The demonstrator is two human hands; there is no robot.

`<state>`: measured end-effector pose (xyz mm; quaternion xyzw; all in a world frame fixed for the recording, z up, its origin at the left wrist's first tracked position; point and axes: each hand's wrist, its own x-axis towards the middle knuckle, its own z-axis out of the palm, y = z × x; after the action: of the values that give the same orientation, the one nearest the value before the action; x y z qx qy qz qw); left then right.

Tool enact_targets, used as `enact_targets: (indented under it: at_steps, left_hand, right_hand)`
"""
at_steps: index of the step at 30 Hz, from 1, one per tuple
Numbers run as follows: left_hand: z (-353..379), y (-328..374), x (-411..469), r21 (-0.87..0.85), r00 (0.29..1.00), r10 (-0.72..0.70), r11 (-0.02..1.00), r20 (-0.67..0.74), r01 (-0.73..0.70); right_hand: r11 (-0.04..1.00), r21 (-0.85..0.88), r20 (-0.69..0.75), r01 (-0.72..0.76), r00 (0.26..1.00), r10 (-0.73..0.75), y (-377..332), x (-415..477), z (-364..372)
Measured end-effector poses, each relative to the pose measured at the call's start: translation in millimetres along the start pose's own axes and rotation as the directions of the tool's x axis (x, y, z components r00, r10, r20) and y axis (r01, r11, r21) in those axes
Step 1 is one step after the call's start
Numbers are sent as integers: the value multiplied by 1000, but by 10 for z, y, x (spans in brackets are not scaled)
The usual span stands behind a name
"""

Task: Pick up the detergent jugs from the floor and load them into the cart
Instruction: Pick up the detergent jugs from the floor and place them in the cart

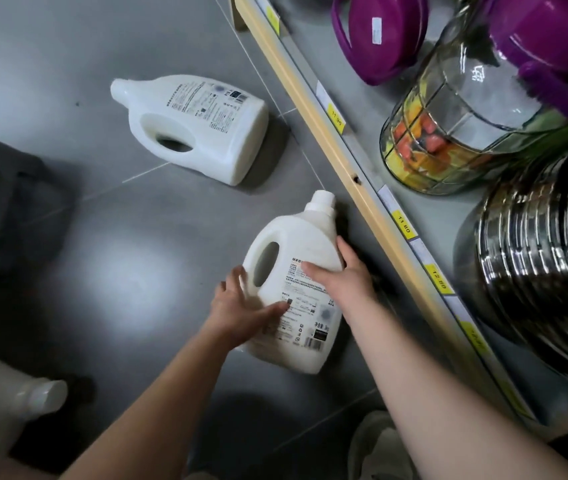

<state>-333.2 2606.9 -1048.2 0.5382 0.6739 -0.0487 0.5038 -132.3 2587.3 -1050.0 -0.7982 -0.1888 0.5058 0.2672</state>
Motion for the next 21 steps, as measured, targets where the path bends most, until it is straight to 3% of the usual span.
enact_targets:
  at_steps: [7, 9, 14, 21]
  left_hand:
    - [96, -78, -119, -67, 991, -135, 989, -21, 134]
    - [39, -76, -28, -101, 992, -129, 987, -12, 128]
    - [-173, 171, 310, -298, 997, -61, 954, -39, 46]
    - [-197, 251, 472, -380, 999, -38, 925, -37, 21]
  right_hand:
    - [936, -297, 214, 188, 969, -127, -226, 94, 47]
    - [951, -265, 201, 158, 974, -105, -189, 132, 47]
    - [985, -127, 162, -119, 977, 139, 45, 139, 9]
    - [994, -33, 227, -105, 968, 110, 137, 187, -11]
